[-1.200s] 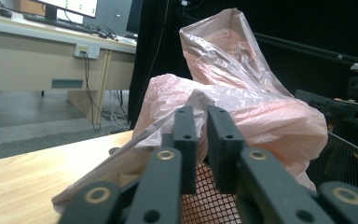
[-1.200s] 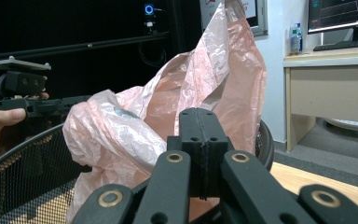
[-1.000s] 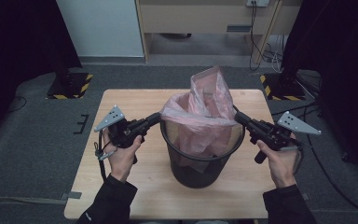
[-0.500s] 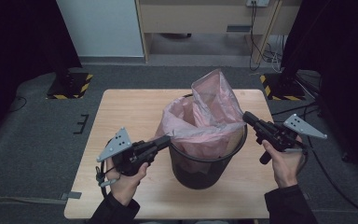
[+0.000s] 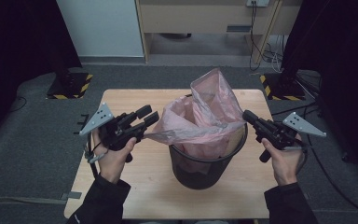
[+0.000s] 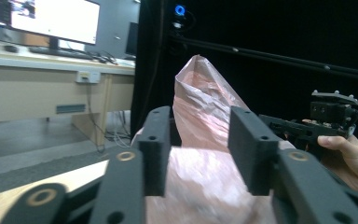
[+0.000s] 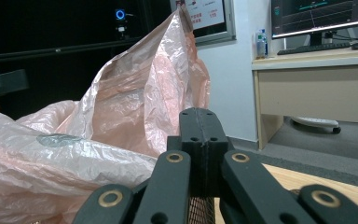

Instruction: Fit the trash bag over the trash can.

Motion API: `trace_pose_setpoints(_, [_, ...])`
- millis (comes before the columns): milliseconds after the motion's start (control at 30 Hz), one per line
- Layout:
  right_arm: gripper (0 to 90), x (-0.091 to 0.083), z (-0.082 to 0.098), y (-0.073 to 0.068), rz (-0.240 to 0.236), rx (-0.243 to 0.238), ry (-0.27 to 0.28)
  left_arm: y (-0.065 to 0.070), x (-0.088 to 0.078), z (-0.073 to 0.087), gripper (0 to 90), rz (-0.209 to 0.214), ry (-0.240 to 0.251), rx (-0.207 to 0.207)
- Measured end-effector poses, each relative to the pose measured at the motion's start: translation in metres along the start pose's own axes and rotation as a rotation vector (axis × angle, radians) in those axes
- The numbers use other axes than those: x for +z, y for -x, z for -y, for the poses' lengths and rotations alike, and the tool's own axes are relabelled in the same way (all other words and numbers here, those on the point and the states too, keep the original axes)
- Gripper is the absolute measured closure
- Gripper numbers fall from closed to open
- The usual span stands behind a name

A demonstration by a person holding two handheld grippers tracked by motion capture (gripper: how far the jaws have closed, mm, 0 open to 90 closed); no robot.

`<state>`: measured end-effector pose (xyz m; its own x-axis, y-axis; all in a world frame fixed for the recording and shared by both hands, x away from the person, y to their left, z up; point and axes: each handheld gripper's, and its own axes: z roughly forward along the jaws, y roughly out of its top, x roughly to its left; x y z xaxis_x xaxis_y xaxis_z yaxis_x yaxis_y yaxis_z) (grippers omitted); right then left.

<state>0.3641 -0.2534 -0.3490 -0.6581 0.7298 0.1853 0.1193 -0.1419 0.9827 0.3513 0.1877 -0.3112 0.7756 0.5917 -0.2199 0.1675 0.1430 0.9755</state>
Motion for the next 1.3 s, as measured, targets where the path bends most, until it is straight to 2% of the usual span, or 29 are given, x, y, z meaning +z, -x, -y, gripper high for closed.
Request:
trace_pose_setpoints(100, [90.0, 0.000, 0.000, 0.001, 0.000, 0.002, 0.002, -0.004, 0.007, 0.007, 54.2, 0.013, -0.069, 0.010])
trace_pose_setpoints(200, [90.0, 0.000, 0.000, 0.001, -0.001, 0.004, 0.003, -0.001, 0.006, 0.016, 53.0, 0.041, -0.084, -0.004])
trace_pose_setpoints(333, [90.0, -0.001, 0.000, 0.001, -0.003, 0.006, 0.006, 0.012, 0.000, 0.026, 49.9, 0.068, -0.095, 0.009])
trace_pose_setpoints(500, [90.0, -0.001, -0.002, 0.000, -0.019, 0.002, 0.028, 0.031, -0.006, 0.034, 46.4, 0.064, -0.113, 0.036])
trace_pose_setpoints(567, [89.8, 0.000, -0.003, -0.001, -0.026, 0.005, 0.036, 0.036, -0.005, 0.037, 47.1, 0.046, -0.141, 0.052])
trace_pose_setpoints(667, [80.9, 0.001, -0.005, -0.002, -0.036, 0.022, 0.048, 0.041, -0.006, 0.037, 48.1, 0.020, -0.148, 0.055])
trace_pose_setpoints(833, [62.5, 0.001, -0.007, -0.005, -0.046, 0.045, 0.053, 0.051, -0.008, 0.037, 51.5, 0.017, -0.170, 0.072])
trace_pose_setpoints(900, [59.0, 0.001, -0.007, -0.008, -0.050, 0.049, 0.047, 0.055, -0.009, 0.037, 55.4, 0.013, -0.190, 0.078])
trace_pose_setpoints(967, [58.1, 0.001, -0.008, -0.010, -0.067, 0.053, 0.042, 0.058, -0.009, 0.038, 59.5, 0.002, -0.213, 0.101])
trace_pose_setpoints(1000, [58.4, 0.002, -0.008, -0.011, -0.071, 0.053, 0.039, 0.059, -0.009, 0.039, 61.1, -0.001, -0.226, 0.110])
trace_pose_setpoints(1067, [63.6, 0.003, -0.008, -0.012, -0.084, 0.046, 0.030, 0.061, -0.009, 0.040, 66.9, 0.001, -0.237, 0.103])
trace_pose_setpoints(1133, [73.6, 0.004, -0.007, -0.015, -0.102, 0.030, 0.015, 0.063, -0.008, 0.042, 75.3, 0.021, -0.240, 0.091])
trace_pose_setpoints(1200, [87.4, 0.004, -0.006, -0.016, -0.120, 0.017, 0.007, 0.064, -0.008, 0.042, 83.3, 0.035, -0.242, 0.088])
trace_pose_setpoints(1300, [90.0, 0.003, -0.005, -0.016, -0.129, -0.006, -0.011, 0.065, -0.007, 0.043, 89.7, 0.042, -0.244, 0.094])
